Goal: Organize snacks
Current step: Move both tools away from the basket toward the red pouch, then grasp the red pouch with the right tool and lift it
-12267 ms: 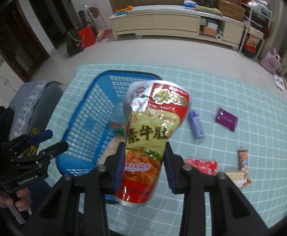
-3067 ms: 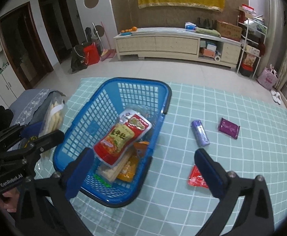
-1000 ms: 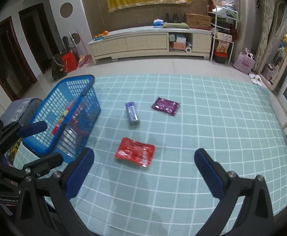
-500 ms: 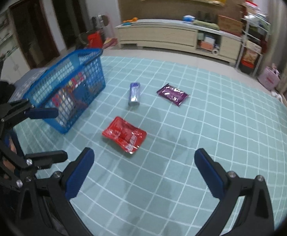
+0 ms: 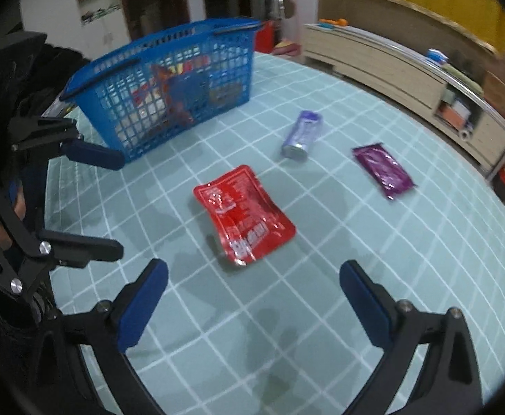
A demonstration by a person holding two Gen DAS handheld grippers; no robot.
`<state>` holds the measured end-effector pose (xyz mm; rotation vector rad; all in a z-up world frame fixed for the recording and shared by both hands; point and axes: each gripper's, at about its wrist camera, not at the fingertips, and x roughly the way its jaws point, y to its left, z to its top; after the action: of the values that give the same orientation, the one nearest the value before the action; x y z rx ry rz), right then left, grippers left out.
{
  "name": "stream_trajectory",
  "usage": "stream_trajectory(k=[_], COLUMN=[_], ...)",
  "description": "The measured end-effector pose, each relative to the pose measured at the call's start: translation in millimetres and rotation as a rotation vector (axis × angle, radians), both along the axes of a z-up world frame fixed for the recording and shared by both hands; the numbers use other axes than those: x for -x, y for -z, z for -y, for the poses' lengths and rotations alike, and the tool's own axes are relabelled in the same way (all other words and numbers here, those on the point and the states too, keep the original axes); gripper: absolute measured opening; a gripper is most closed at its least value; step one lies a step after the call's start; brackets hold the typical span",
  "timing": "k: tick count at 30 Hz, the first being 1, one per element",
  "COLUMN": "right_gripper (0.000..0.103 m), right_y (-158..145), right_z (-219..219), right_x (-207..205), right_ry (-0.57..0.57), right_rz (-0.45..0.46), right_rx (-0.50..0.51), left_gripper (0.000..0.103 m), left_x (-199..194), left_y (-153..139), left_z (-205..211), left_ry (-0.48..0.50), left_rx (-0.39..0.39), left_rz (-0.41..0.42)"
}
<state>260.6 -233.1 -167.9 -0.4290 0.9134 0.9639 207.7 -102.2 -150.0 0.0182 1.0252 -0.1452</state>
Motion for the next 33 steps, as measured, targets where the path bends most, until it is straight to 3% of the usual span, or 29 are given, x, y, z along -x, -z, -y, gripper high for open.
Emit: stream_trajectory(k=[9, 11, 13, 17, 20, 23, 24, 25, 33], right_gripper=[0.1, 0.097, 0.086, 0.084, 0.064, 0.059, 0.047, 0.027, 0.021], right_y=[27.3, 29.2, 31.8, 34.7, 32.1, 29.6, 26.8, 23.7, 14.3], right_z=[-27.8, -32.3, -39.0, -53.3, -56.0, -56.5, -54.7, -51.9, -22.3], right_x=[-21.5, -23.9, -26.5, -28.2, -30.2, -22.7, -20.0, -19.3, -4.8], right_ry=[-0.1, -0.116, -0.132, -0.186, -0.2, -0.224, -0.224, -0.22, -0.104], right_rz=[-0.03, -0.035, -0.035, -0.011, -0.016, 0.012, 0.023, 0.023, 0.032], right_rx=[0.04, 0.034, 0.026, 0.057, 0.05, 0.073, 0.07, 0.06, 0.061], left_gripper=[0.079, 0.079, 0.079, 0.079, 0.079, 0.079, 0.079, 0.079, 0.079], left_x=[-6.4, -7.1, -7.6, -9.4, -11.8, -13.9, -13.8, -14.0, -17.6], left_y=[10.0, 11.3, 12.5, 14.9, 15.1, 15.1, 14.7, 14.1, 5.3], left_z=[-5.8, -6.3, -6.2, -3.2, -4.7, -6.8, -6.9, -7.3, 1.2], left_ry=[0.02, 0.017, 0.012, 0.018, 0.005, -0.007, -0.01, -0.011, -0.015], left_rx=[-0.027, -0.035, -0.05, -0.068, -0.054, -0.045, -0.045, -0.045, -0.024], left_rz=[-0.027, -0.032, -0.035, -0.04, -0.039, -0.041, -0.04, -0.039, -0.026])
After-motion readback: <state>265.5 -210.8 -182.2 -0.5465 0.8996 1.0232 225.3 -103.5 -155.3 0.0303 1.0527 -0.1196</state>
